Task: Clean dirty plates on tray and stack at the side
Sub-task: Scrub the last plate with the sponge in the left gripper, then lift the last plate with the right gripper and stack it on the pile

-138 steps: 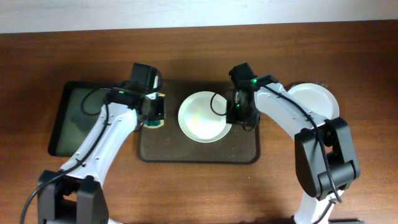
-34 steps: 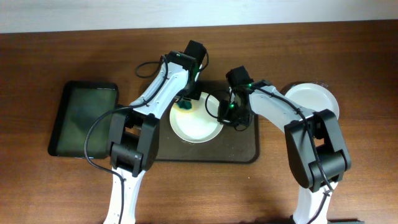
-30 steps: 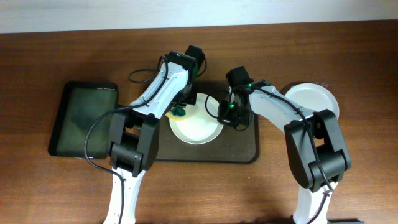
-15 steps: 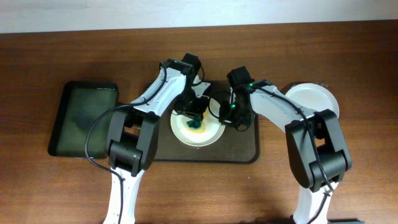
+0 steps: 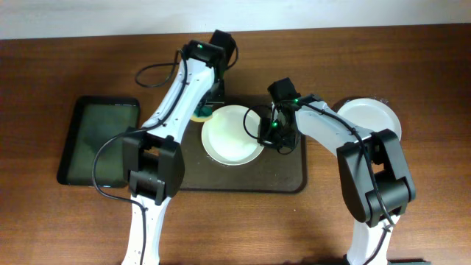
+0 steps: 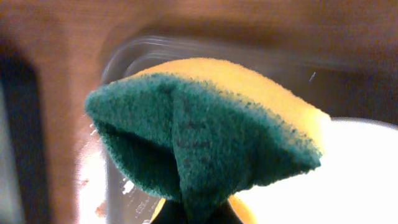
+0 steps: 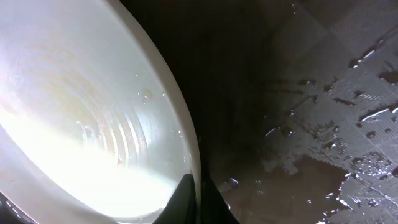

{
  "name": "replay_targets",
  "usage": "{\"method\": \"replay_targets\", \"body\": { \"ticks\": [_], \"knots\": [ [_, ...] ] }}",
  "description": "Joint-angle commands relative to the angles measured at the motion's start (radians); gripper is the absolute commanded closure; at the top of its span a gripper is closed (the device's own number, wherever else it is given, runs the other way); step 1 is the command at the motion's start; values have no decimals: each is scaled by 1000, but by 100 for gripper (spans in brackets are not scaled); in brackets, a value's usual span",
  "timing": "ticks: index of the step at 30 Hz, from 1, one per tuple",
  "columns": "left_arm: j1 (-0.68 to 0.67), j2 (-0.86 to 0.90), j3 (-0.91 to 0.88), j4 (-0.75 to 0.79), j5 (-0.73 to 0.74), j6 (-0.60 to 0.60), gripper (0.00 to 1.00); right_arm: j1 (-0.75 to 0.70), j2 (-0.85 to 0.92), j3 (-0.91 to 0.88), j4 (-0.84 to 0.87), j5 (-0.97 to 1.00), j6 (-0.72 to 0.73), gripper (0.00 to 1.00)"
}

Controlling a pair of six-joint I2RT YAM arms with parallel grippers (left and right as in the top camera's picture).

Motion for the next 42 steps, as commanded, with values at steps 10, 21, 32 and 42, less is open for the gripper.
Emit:
{"method": "replay_targets", "body": {
  "ticks": [10, 21, 32, 42],
  "knots": [
    [151, -5, 98, -64, 259, 179, 100, 268, -338, -25, -230, 788, -76, 96],
    [151, -5, 98, -57, 259, 179, 100, 654, -417, -25, -369, 1768, 10, 96],
    [151, -5, 98, -60, 259, 179, 100, 701, -417, -25, -423, 1596, 189, 96],
    [151, -5, 98, -61, 259, 179, 100, 467, -418, -25, -527, 1072, 381, 96]
  ]
}}
